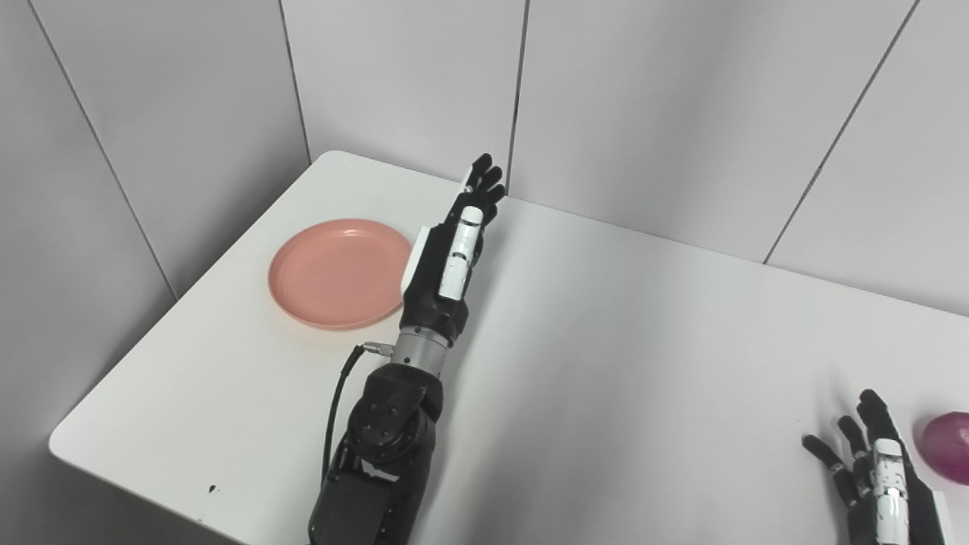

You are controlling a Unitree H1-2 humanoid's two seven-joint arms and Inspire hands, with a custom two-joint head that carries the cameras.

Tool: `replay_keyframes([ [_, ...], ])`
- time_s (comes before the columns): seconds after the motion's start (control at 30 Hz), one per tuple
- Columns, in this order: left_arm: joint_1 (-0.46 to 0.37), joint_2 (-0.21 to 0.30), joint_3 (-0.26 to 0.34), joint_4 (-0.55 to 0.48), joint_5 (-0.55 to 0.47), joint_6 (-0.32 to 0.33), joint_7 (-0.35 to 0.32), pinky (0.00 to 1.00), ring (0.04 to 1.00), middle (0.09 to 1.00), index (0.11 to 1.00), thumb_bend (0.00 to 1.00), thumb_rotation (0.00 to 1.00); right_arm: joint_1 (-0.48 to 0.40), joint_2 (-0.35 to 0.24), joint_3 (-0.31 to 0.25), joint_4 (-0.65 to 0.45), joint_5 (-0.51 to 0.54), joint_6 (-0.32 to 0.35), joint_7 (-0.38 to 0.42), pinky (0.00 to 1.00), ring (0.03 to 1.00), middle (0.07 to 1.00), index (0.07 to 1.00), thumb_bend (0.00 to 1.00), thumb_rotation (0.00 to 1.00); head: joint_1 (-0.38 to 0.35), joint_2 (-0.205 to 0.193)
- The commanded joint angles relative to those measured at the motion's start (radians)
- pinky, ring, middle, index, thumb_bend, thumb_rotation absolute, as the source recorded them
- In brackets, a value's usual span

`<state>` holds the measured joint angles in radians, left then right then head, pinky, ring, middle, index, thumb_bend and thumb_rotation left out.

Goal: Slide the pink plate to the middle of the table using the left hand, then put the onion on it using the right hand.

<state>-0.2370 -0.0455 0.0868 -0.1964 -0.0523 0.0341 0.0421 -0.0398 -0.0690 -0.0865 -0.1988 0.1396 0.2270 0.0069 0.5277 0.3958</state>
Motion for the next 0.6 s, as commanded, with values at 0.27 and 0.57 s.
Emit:
replay_keyframes([
  [0.27,-0.073,0.034,0.05,-0.072,-0.013,0.032,0.03,0.96,0.953,0.96,0.944,0.47,1.0,-0.011,0.004,0.0,-0.005,0.008,-0.022,0.009,1.0,0.971,0.982,0.94,0.44,0.88,0.005,-0.005],
  [0.57,-0.096,0.057,0.083,-0.076,-0.007,0.04,0.056,0.94,0.939,0.947,0.934,0.46,1.0,-0.011,-0.004,0.002,0.004,0.007,-0.035,0.015,1.0,0.97,0.981,0.938,0.45,0.89,0.017,-0.011],
])
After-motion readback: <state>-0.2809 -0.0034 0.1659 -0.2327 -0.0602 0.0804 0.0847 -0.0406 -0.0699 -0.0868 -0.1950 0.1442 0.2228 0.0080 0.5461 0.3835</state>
